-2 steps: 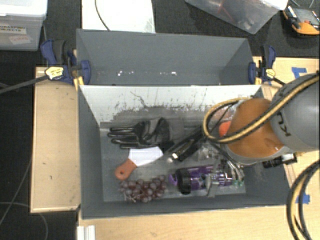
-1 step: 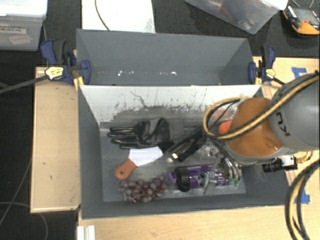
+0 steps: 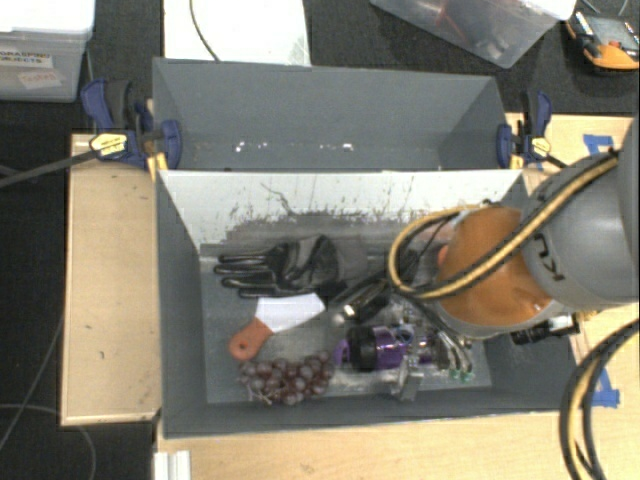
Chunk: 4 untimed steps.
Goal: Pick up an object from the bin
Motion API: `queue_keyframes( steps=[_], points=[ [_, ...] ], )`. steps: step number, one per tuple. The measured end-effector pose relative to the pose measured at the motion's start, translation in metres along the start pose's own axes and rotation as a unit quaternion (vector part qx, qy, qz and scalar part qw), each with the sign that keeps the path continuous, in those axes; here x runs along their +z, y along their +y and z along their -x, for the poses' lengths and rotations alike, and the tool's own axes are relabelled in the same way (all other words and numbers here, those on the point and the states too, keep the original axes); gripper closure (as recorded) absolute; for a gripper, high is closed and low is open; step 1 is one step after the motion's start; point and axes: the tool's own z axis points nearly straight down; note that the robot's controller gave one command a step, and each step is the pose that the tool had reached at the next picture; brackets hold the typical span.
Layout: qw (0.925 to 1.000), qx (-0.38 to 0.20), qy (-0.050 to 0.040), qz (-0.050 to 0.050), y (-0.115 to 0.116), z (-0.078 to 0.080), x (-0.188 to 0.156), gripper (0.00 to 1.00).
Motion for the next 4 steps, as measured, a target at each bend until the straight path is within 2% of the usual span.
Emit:
queue_keyframes(
  steps=[1, 2, 3, 4],
  points=[
    [0.9999, 0.01, -0.0005, 0.0, -0.001, 0.001, 0.0, 0.0],
    [0.9999, 0.016, 0.0029, 0.0, -0.009, 0.009, -0.021, 0.0],
    [0.9937, -0.112, -0.0082, -0.001, 0.035, 0.049, -0.007, 1.0],
    [0.9937, -0.112, -0.0082, 0.0, 0.035, 0.049, -0.007, 1.0]
  ],
)
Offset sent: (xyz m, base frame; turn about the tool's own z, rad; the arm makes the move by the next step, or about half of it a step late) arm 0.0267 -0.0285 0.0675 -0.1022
